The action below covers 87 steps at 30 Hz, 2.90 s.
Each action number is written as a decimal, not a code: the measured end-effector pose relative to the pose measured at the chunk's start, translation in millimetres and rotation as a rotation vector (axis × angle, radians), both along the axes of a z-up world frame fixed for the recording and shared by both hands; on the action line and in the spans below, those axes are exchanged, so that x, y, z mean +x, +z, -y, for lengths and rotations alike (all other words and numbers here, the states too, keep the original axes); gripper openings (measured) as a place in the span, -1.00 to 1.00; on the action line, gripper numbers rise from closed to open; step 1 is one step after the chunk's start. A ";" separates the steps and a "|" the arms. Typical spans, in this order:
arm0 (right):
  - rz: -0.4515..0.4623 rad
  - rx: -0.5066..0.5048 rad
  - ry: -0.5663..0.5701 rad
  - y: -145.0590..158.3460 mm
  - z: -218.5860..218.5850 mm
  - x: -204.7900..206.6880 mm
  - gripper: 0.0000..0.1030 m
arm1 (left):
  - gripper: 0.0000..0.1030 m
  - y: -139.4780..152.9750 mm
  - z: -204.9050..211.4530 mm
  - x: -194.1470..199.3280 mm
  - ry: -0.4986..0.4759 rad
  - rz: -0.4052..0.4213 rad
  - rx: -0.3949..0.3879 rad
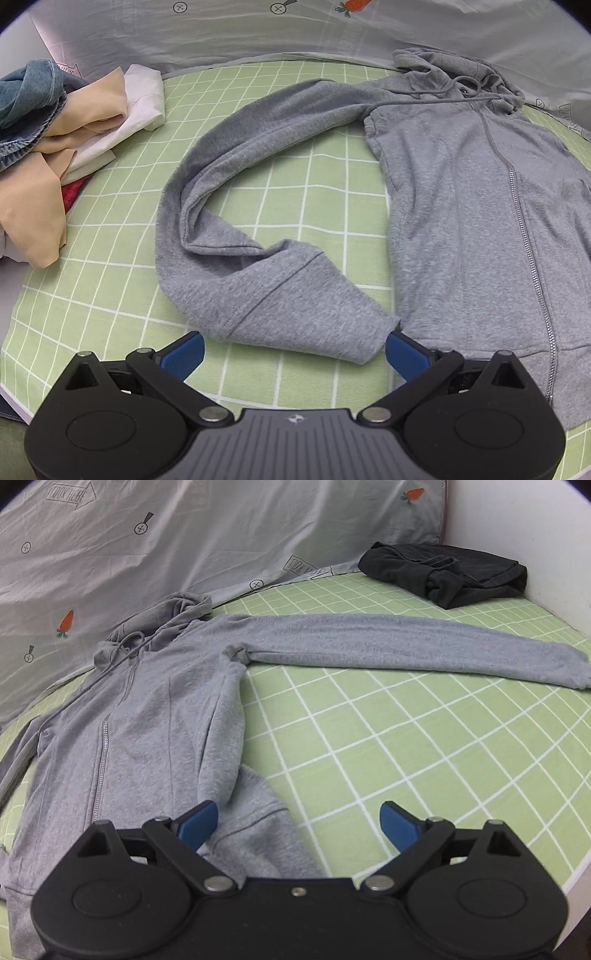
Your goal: Fold clothes
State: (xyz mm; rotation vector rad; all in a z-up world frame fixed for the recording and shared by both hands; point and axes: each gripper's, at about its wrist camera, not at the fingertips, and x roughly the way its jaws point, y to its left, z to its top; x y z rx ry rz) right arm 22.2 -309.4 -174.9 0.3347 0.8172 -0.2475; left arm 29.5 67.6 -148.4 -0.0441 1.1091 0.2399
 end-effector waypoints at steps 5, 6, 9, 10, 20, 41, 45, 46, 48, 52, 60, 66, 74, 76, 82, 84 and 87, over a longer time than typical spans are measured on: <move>-0.005 0.033 -0.105 -0.2 -3.3 -4.9 0.81 | 0.99 -6.3 -38.9 -13.8 0.064 0.007 -0.056; -0.007 0.032 -0.121 -0.5 -4.2 -5.5 0.81 | 0.99 -6.2 -46.2 -16.3 0.080 0.021 -0.099; -0.023 0.020 -0.152 -2.0 -10.2 -5.2 0.82 | 0.99 -7.6 -59.6 -17.3 0.111 0.054 -0.235; -0.032 0.016 -0.156 -2.3 -13.4 -4.4 0.82 | 0.99 -8.8 -61.6 -16.0 0.116 0.059 -0.273; -0.085 -0.073 -0.056 0.7 -63.6 -0.3 0.85 | 0.27 -21.3 -71.6 -0.9 0.107 0.042 -0.262; -0.143 -0.146 -0.087 -14.7 -86.5 17.3 0.99 | -0.29 23.0 -220.7 -55.9 0.460 0.145 0.013; -0.136 -0.153 -0.092 -15.6 -87.5 16.7 1.00 | 0.21 5.8 -210.8 -58.7 0.437 0.097 0.001; -0.134 -0.154 -0.093 -15.7 -87.7 16.4 1.00 | 0.27 0.2 -207.4 -58.4 0.426 0.082 -0.006; -0.130 -0.158 -0.095 -16.1 -88.2 16.0 1.00 | 0.41 -9.4 -203.8 -57.8 0.425 0.062 -0.024; -0.122 -0.165 -0.095 -16.4 -89.0 14.8 1.00 | 0.47 -19.8 -205.8 -61.9 0.488 0.064 -0.061; -0.111 -0.177 -0.097 -17.4 -90.9 13.5 1.00 | -0.81 1.9 -217.3 -62.9 0.512 0.157 0.034; -0.101 -0.184 -0.098 -19.0 -91.7 13.1 1.00 | -0.64 31.1 -246.7 -58.5 0.592 0.238 0.180; -0.099 -0.186 -0.094 -19.5 -91.2 14.3 1.00 | -0.32 8.0 -255.7 -73.3 0.667 0.125 0.100; -0.099 -0.188 -0.090 -19.7 -91.0 14.7 1.00 | -0.22 0.8 -252.6 -74.1 0.664 0.106 0.090; -0.100 -0.190 -0.079 -19.6 -90.8 15.0 1.00 | 0.19 -9.2 -244.3 -67.1 0.630 0.092 0.080; -0.105 -0.188 -0.074 -18.8 -89.6 16.0 1.00 | 0.21 -10.0 -241.9 -64.0 0.621 0.084 0.090; -0.120 -0.182 -0.046 -14.7 -84.3 17.6 1.00 | 0.22 -5.0 -235.8 -62.6 0.597 0.089 0.072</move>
